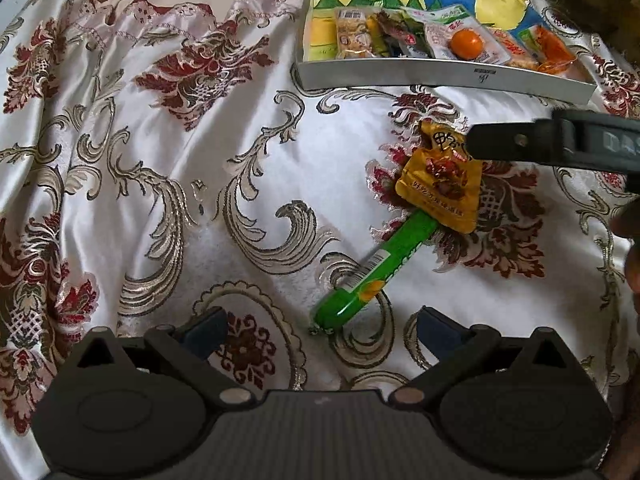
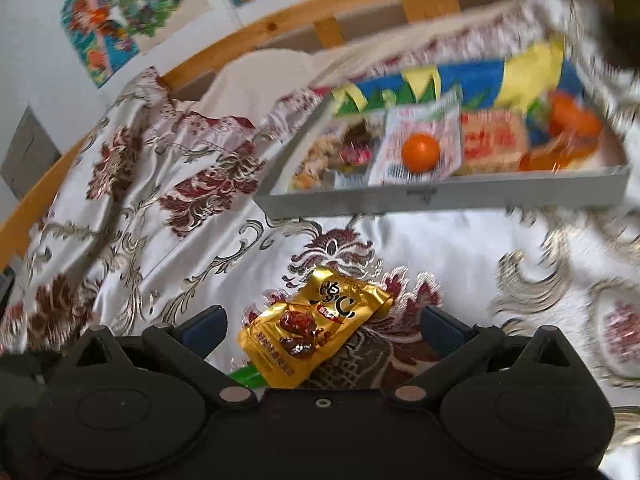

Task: Organize snacks
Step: 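Close left tool on green candy stick while right tool closes on gold snack bag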

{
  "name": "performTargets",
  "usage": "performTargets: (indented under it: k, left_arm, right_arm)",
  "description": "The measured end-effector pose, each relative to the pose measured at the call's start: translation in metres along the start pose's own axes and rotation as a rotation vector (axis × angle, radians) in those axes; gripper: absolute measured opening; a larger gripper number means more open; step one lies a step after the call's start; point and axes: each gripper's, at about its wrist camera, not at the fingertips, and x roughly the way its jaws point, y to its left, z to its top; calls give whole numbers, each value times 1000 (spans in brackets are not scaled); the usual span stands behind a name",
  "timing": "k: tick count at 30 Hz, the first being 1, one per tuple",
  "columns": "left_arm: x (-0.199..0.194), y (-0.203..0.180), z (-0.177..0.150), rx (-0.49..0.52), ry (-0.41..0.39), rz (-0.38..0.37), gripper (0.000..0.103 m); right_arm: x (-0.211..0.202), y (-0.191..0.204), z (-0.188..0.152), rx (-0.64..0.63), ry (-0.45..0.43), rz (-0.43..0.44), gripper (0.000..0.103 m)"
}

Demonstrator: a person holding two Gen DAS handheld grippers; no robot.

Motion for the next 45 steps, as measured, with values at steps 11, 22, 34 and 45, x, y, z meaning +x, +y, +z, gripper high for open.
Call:
performTargets:
  k: [11,22,34,45]
  left_arm:
    - [7,-20,5,126,-83,-12,102]
    - [17,-11,6,72,-49,-112,68]
    - [21,-3,11,4,-13,-265,45]
    - [30,-8,20,3,4,-250,32]
  right_arm:
    - [33,-6,-3,112,62,109,100]
    - [35,1,-4,20,53,-4,42]
    - [4,-10,7,-27,39,-143,21]
    - [11,-27,-3,94,131,-91,45]
